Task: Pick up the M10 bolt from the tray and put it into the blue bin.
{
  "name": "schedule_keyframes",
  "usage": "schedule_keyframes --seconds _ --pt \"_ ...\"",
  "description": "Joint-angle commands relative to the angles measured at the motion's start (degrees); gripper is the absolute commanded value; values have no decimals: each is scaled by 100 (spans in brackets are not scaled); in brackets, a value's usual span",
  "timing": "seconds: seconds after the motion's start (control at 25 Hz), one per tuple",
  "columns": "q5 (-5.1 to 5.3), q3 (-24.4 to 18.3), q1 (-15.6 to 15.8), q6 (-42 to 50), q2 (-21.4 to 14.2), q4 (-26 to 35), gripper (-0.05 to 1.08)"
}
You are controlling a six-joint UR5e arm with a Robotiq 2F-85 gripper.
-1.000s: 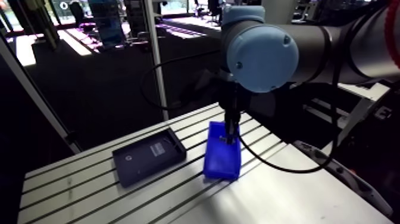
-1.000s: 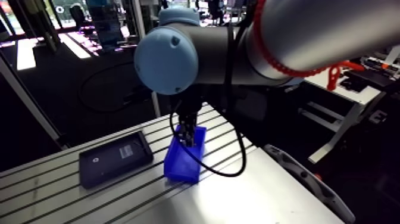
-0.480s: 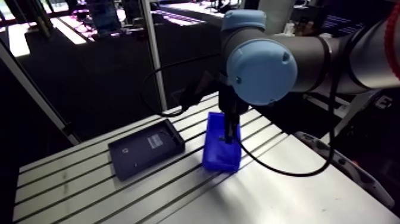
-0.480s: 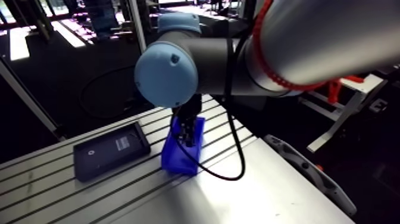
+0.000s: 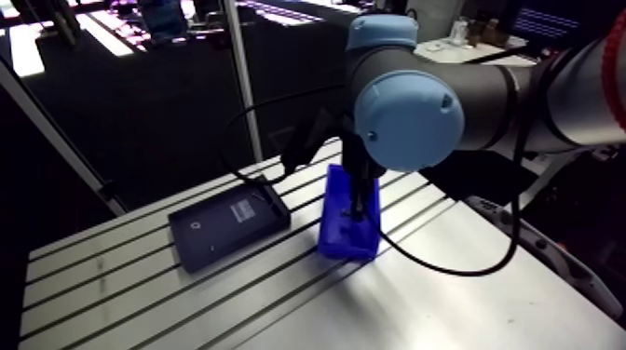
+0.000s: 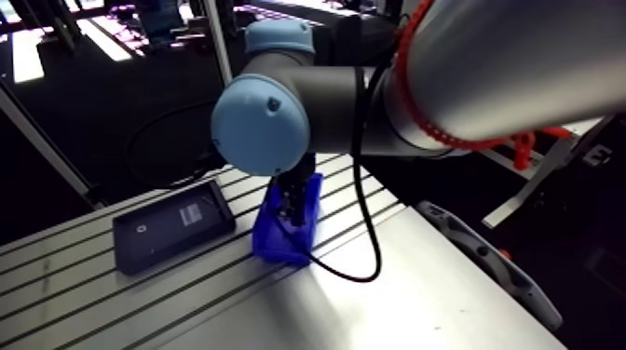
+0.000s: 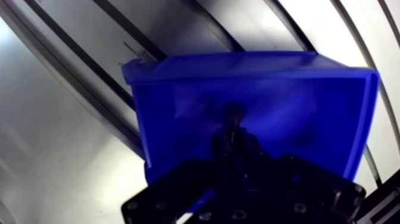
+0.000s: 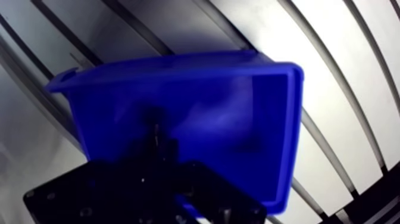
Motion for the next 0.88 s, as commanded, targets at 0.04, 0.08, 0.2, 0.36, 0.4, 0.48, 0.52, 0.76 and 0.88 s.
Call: schedule_keyframes --seconds 0.04,0.08,0.2,0.36,0.4,0.48,0.52,0.76,0.88 --pt "8 5 -7 8 100 -38 103" --pt "-1 14 -7 17 109 -100 103" --pt "-1 32 -7 8 144 -258 103" --pt "-1 32 -15 -9 197 -346 103" --pt "-1 32 -15 -9 197 -346 102" --pt "-1 32 -15 -1 197 -346 100" --pt "-1 32 -7 -9 197 -346 98" --pt "8 32 11 -36 197 -337 38" --pt "-1 23 29 -36 188 -311 8"
